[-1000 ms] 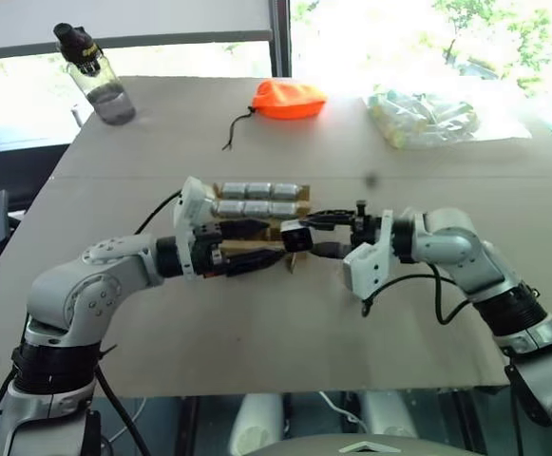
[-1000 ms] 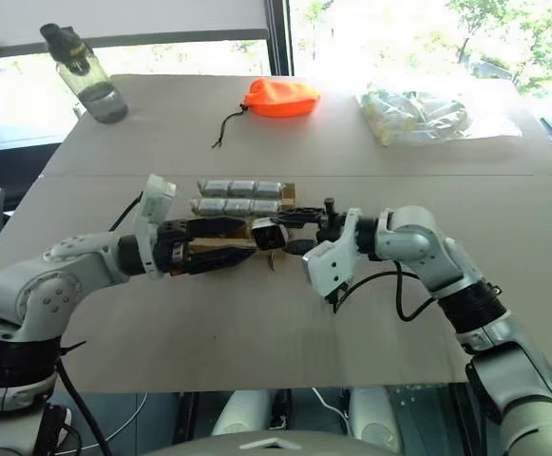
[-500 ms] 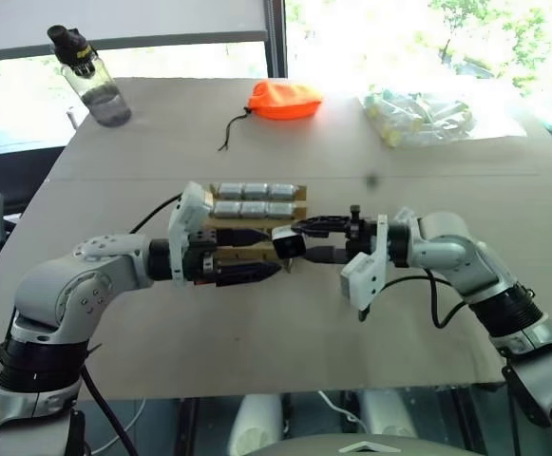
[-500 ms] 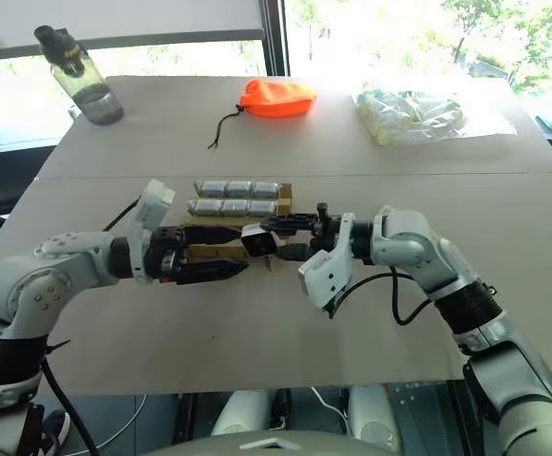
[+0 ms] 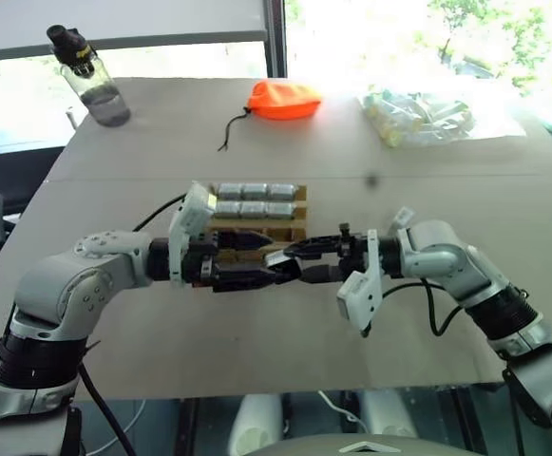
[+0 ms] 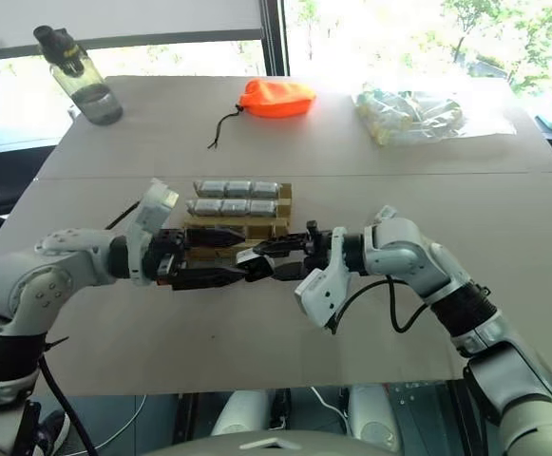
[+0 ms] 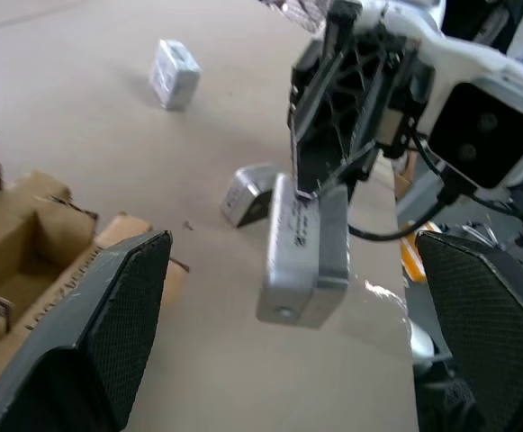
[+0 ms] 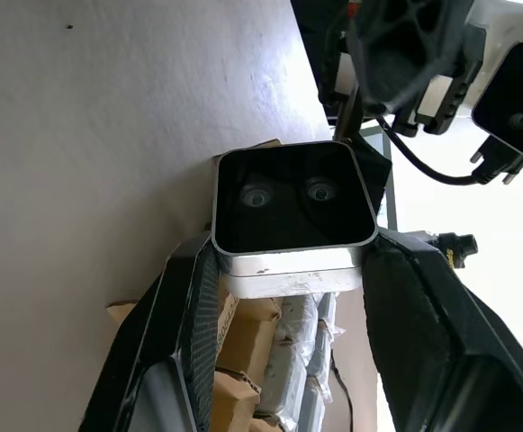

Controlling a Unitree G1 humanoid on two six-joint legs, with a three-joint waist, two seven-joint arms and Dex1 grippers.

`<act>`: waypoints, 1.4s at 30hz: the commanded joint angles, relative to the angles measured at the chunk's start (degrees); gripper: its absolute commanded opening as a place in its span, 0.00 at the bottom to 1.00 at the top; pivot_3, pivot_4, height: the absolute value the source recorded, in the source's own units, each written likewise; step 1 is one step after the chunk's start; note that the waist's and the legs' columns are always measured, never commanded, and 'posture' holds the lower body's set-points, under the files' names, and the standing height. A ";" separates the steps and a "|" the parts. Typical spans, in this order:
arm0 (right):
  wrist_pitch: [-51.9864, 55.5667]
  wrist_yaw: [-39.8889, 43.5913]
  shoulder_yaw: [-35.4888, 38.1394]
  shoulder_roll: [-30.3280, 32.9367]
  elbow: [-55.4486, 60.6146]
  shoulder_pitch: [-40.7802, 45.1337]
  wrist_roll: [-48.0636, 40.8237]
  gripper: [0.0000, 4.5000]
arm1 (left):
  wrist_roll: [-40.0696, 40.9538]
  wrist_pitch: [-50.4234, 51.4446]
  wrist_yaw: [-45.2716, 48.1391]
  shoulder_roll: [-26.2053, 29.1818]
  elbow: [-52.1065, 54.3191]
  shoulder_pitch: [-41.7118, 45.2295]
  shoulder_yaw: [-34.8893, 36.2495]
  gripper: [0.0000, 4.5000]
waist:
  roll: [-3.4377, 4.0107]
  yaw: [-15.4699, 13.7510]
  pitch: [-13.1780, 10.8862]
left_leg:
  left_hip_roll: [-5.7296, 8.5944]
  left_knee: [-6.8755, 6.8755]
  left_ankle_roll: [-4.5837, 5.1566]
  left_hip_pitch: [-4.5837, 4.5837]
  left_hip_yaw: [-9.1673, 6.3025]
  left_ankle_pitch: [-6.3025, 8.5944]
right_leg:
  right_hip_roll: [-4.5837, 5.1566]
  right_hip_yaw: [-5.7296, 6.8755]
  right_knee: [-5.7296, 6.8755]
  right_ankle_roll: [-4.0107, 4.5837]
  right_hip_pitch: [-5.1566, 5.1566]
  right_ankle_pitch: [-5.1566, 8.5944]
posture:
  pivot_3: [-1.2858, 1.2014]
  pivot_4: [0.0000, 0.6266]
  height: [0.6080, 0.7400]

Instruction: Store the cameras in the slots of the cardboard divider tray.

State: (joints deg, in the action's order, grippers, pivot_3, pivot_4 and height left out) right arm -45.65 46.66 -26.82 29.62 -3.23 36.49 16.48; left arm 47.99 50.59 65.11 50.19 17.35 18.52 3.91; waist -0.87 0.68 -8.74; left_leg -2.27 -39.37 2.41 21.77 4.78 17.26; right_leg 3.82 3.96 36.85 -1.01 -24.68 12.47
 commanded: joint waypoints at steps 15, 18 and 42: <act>0.38 0.21 -0.24 -0.51 2.83 0.22 -2.49 0.38 | -1.55 -1.76 2.76 -0.35 -0.39 1.14 -0.45 0.14 | 0.00 -0.04 0.00 | 0.00 -0.01 0.00 0.01 0.00 0.00 | 0.00 0.00 0.00 0.00 0.00 0.00 | 0.52 0.24 1.00; 2.26 0.25 0.09 -0.70 3.54 -0.31 -3.02 0.38 | -2.23 -2.31 3.02 -0.66 -0.76 1.41 -0.58 0.14 | -0.01 -0.03 0.00 | 0.00 -0.01 0.00 0.00 0.00 0.00 | 0.00 0.00 0.00 0.00 0.00 0.00 | 0.52 0.24 1.00; 51.01 5.26 26.94 12.53 28.67 -38.42 -50.54 0.98 | -21.74 -41.39 26.15 5.60 -34.46 12.57 -0.21 0.14 | -0.06 -1.21 0.00 | 0.07 0.00 0.05 0.02 0.08 0.03 | -0.10 0.04 -0.07 0.00 0.01 0.00 | 0.52 0.24 1.00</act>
State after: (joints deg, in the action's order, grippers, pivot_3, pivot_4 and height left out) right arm 1.78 51.84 -3.99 41.92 22.45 0.31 -27.72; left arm 28.09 14.67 88.48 55.32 -13.72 28.77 3.67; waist -0.93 -0.54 -8.74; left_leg -2.20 -39.37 2.46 21.79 4.88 17.29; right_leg 3.72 3.99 36.78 -1.01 -24.67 12.48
